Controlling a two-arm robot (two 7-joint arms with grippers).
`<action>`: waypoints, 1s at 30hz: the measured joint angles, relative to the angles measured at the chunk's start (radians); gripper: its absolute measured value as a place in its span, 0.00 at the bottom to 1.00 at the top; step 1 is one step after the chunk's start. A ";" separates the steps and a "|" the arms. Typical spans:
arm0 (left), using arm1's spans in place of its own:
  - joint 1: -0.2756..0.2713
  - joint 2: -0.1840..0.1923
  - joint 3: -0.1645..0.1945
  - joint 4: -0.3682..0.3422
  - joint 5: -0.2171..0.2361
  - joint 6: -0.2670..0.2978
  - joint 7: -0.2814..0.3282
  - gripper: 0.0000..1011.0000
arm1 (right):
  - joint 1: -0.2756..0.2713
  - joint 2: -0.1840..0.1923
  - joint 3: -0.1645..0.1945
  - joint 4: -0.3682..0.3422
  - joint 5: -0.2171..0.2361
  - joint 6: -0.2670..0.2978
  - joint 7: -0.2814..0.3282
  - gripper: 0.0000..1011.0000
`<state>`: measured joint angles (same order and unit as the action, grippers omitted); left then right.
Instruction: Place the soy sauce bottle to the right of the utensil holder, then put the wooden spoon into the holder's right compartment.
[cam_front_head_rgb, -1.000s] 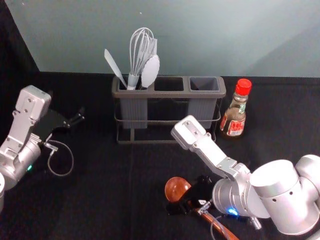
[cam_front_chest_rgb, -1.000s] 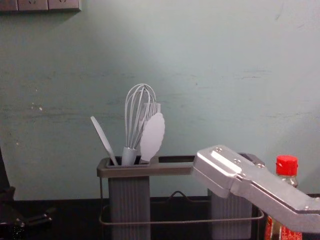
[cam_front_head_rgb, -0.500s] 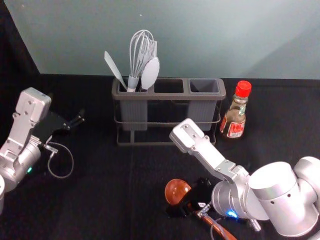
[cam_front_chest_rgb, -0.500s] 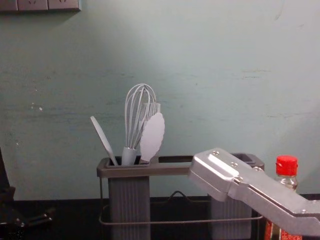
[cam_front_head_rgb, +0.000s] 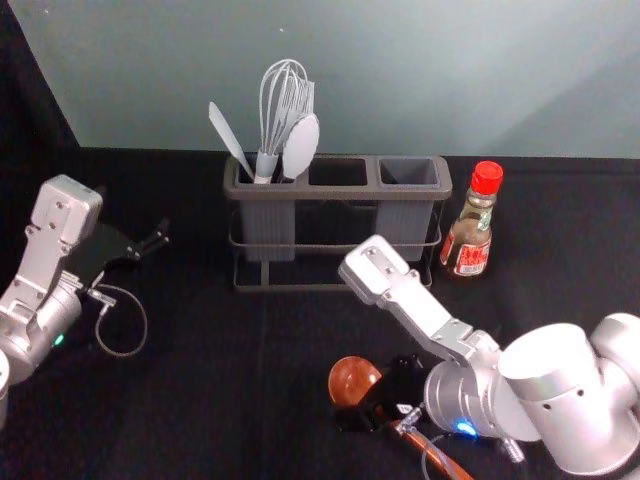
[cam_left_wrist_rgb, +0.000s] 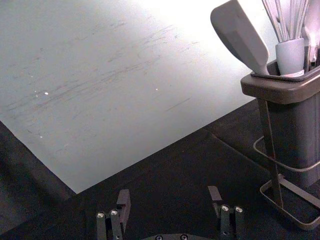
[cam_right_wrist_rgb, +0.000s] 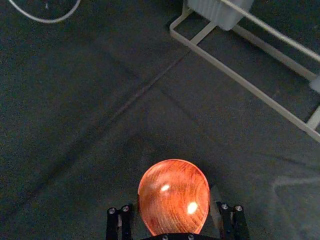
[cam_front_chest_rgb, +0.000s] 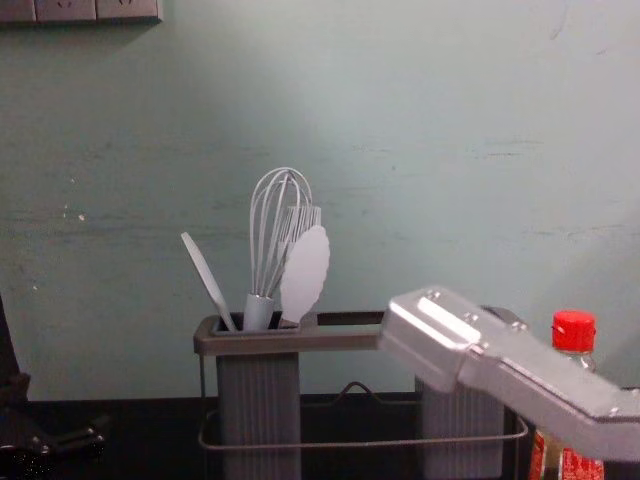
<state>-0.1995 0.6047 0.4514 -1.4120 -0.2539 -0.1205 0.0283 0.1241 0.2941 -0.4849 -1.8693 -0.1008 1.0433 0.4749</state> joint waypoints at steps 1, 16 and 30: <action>0.000 0.000 0.000 0.000 0.000 0.000 0.000 1.00 | -0.003 0.001 0.004 -0.007 -0.001 0.000 0.001 0.83; 0.000 0.000 0.000 0.000 0.000 0.000 0.000 1.00 | -0.126 0.031 0.138 -0.175 -0.003 -0.072 0.006 0.83; 0.000 0.000 0.000 0.000 0.000 0.000 0.000 1.00 | -0.333 0.022 0.330 -0.287 0.066 -0.383 -0.052 0.83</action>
<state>-0.1995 0.6047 0.4514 -1.4120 -0.2539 -0.1205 0.0283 -0.2089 0.3158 -0.1553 -2.1564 -0.0345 0.6607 0.4229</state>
